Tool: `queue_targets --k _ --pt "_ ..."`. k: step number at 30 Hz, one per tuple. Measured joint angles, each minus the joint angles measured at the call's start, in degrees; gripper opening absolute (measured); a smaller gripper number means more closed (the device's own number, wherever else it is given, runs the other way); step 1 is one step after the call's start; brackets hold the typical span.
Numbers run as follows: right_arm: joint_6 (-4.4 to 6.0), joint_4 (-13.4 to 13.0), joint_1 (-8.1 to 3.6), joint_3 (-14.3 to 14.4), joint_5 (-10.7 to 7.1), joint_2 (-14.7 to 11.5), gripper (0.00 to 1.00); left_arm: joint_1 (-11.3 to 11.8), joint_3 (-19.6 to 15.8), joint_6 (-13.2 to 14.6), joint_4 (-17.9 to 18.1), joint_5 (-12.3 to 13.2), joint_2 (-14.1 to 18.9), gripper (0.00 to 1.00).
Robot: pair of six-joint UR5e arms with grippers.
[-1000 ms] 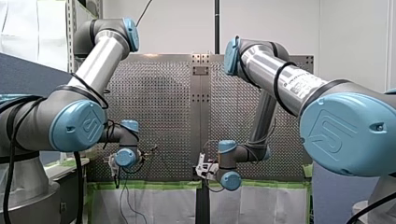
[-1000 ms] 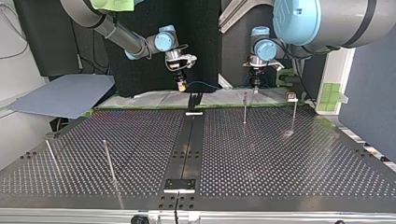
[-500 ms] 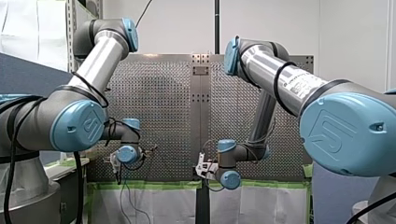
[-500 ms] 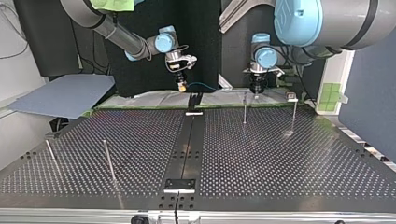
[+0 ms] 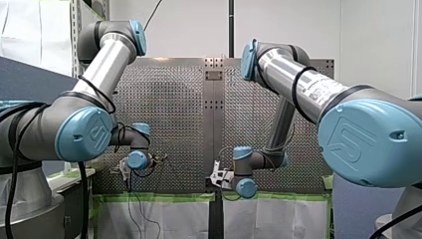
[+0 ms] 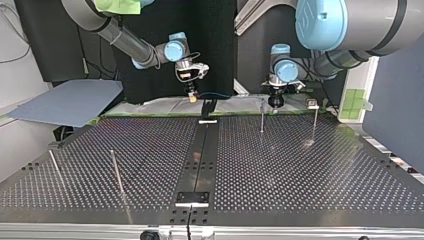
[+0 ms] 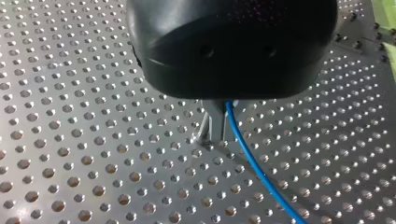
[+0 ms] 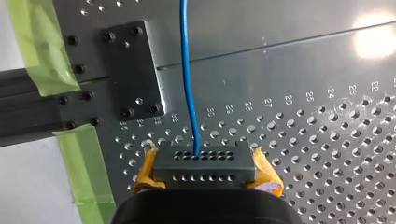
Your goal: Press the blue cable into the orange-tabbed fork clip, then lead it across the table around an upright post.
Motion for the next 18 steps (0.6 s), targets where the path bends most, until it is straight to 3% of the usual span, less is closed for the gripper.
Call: queue_targets --k 10,18 --pt "-0.07 3.8 -1.62 -3.0 -0.01 0.0 0.0 1.0 1.4 -0.7 -1.8 1.7 0.0 0.02" --pt "0.0 4.5 -3.16 -4.5 -0.02 0.0 0.0 1.9 1.6 -1.3 -1.9 2.5 0.0 0.02"
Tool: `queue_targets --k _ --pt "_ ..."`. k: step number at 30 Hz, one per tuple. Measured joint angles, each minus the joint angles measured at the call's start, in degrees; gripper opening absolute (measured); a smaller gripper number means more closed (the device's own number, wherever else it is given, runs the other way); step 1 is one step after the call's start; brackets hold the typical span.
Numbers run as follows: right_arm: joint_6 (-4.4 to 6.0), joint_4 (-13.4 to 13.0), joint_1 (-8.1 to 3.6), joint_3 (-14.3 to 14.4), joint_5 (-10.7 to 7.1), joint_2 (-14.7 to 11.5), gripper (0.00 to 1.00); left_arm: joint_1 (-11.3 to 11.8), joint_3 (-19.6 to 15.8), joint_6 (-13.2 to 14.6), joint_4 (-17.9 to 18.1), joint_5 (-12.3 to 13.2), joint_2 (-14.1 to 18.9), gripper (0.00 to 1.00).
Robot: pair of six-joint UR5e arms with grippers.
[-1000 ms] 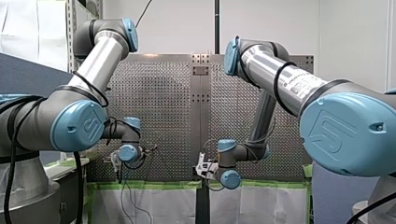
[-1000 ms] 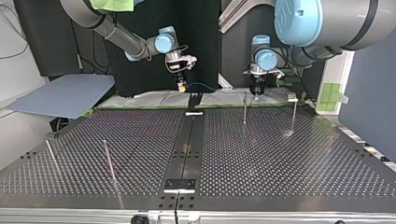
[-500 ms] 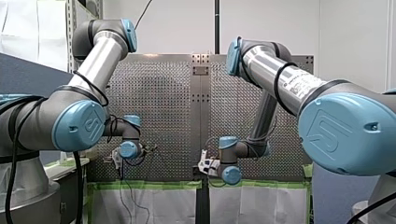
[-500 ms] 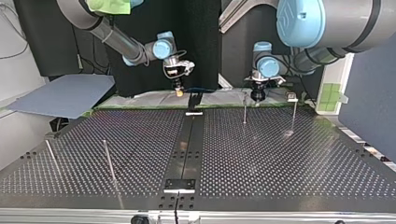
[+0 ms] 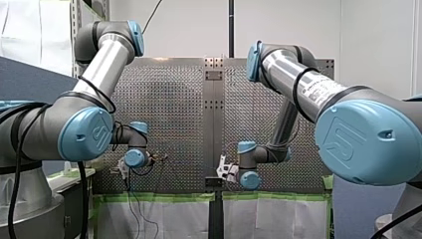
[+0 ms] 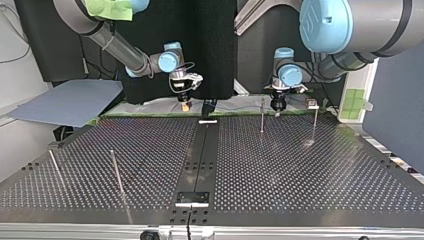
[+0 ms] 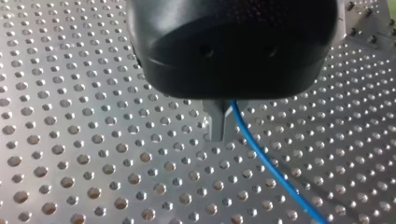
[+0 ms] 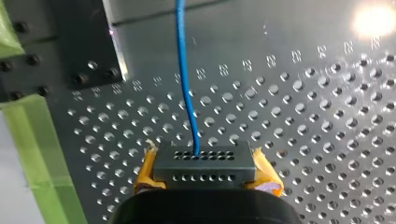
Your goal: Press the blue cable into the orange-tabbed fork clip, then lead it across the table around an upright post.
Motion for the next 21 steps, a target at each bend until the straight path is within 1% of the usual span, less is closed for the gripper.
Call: queue_targets --k 7,13,14,15,17,18,19,20,21 --pt "0.15 0.1 -1.21 -0.8 0.03 0.0 0.0 0.7 0.0 0.0 0.0 0.2 0.0 0.02" --pt "0.04 0.2 -1.65 -0.9 0.02 0.0 0.0 1.0 0.1 -0.1 0.7 0.6 0.0 0.02" --pt "0.03 0.2 -1.69 -0.9 0.01 0.0 0.0 1.1 0.1 -0.2 0.9 0.8 0.0 0.05" --pt "0.02 0.2 -1.73 -0.9 0.02 0.0 0.0 1.2 0.0 -0.2 1.2 1.1 0.0 0.05" --pt "0.01 0.2 -1.78 -0.9 0.02 0.0 0.0 1.2 0.1 -0.3 1.6 1.3 0.0 0.19" --pt "0.01 0.2 -1.79 -0.9 0.03 0.0 0.0 1.2 0.1 -0.3 2.0 1.2 0.0 0.19" --pt "0.02 0.2 -1.79 -0.9 0.04 0.0 0.0 1.3 0.1 -0.3 2.3 1.2 0.0 0.27" --pt "0.03 0.2 -1.79 -0.9 0.03 0.0 0.0 1.3 0.1 -0.3 2.6 1.0 0.0 0.47" --pt "0.05 0.2 -1.79 -0.9 0.03 0.0 0.0 1.4 0.0 -0.3 3.1 0.8 0.0 0.47"
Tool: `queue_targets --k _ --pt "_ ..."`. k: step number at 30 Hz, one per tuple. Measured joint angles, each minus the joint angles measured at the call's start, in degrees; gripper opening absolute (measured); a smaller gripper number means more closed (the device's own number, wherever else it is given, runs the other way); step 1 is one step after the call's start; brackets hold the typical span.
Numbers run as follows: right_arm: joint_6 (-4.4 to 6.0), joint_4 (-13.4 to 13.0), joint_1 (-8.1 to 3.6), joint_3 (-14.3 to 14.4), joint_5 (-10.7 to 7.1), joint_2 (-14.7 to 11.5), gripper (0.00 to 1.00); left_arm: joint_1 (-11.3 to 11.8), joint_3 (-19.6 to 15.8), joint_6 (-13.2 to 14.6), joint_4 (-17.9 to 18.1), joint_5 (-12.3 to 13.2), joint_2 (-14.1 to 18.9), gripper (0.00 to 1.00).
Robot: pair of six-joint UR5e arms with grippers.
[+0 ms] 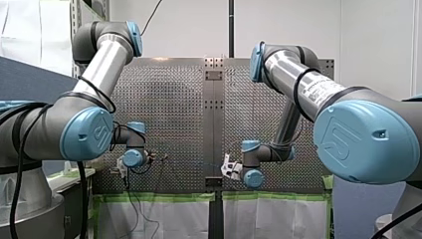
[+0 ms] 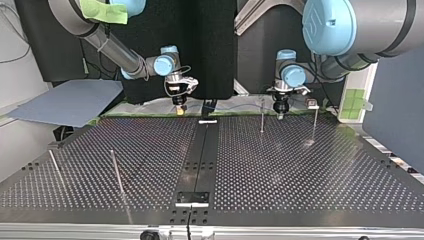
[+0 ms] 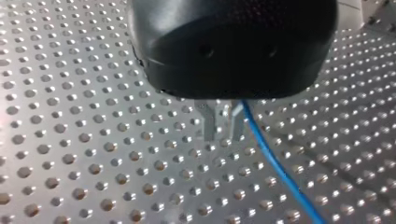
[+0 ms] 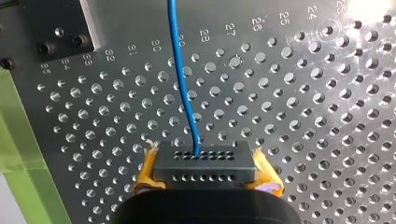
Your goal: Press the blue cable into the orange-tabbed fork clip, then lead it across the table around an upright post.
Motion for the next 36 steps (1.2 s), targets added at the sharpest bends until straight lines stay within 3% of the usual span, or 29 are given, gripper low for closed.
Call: queue_targets --k 1,2,3,4,17,24,30,36 --pt "0.01 0.0 -0.01 0.0 -0.01 0.0 0.0 0.1 0.0 0.0 0.4 -0.2 0.0 0.71" --pt "0.02 0.0 -0.02 0.0 -0.01 0.0 0.0 0.1 0.0 0.1 0.6 -0.3 0.0 0.85" --pt "0.02 0.0 -0.03 0.0 -0.02 0.0 0.0 0.2 0.0 0.4 0.8 -0.5 0.0 0.85" --pt "0.05 0.0 -0.03 0.0 -0.02 0.0 0.0 0.3 0.0 0.7 0.7 -0.7 0.0 1.0" --pt "0.13 0.1 -0.02 0.0 0.01 0.0 0.0 -0.2 0.0 7.8 -6.2 -6.8 0.0 1.0" --pt "0.23 0.1 -0.01 0.0 0.06 0.0 0.0 -0.9 -1.3 8.3 -10.8 -4.3 0.0 1.0" --pt "0.3 0.2 0.03 0.0 0.04 0.0 0.0 -1.0 -3.1 6.4 -14.2 -1.4 0.0 1.0" --pt "0.34 0.3 0.01 0.0 -0.09 0.0 0.0 -0.3 -4.8 5.7 -14.4 0.3 0.0 1.0"
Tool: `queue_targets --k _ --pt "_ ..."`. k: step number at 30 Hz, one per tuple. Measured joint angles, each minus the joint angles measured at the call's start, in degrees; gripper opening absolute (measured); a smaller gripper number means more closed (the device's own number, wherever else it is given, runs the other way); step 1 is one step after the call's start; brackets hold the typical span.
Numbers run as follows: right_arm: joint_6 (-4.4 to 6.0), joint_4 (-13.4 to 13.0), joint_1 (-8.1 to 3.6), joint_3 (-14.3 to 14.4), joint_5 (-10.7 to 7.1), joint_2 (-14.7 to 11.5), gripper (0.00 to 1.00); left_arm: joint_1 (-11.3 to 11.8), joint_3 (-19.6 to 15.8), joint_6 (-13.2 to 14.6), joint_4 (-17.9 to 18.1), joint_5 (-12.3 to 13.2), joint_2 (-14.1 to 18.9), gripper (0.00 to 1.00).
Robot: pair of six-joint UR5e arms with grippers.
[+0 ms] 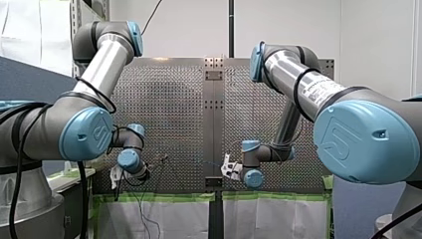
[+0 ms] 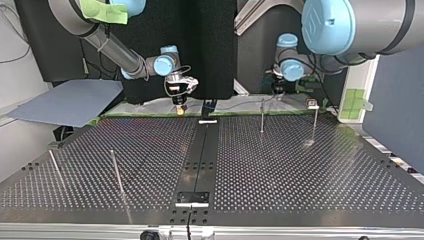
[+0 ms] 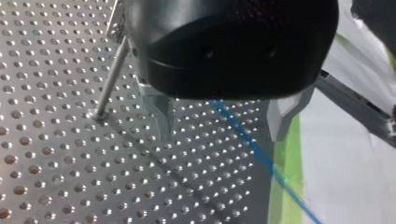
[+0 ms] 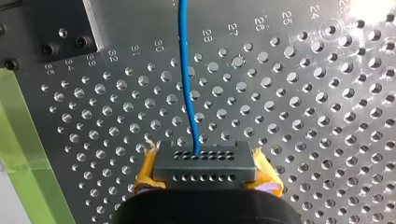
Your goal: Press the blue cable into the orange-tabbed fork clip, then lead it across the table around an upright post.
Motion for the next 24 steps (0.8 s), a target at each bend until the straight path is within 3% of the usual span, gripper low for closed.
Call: queue_targets --k 13,18,24 --pt "-0.04 0.6 0.19 0.0 -0.19 0.0 0.0 -0.2 -3.2 1.9 2.3 6.0 0.5 1.0" --pt "-0.09 0.9 0.24 0.0 -0.2 0.0 0.0 -0.5 -4.4 2.3 2.8 6.8 3.0 1.0" --pt "-0.05 1.1 0.21 0.0 -0.2 0.0 0.0 -0.7 -5.2 0.7 2.2 7.0 6.6 1.0"
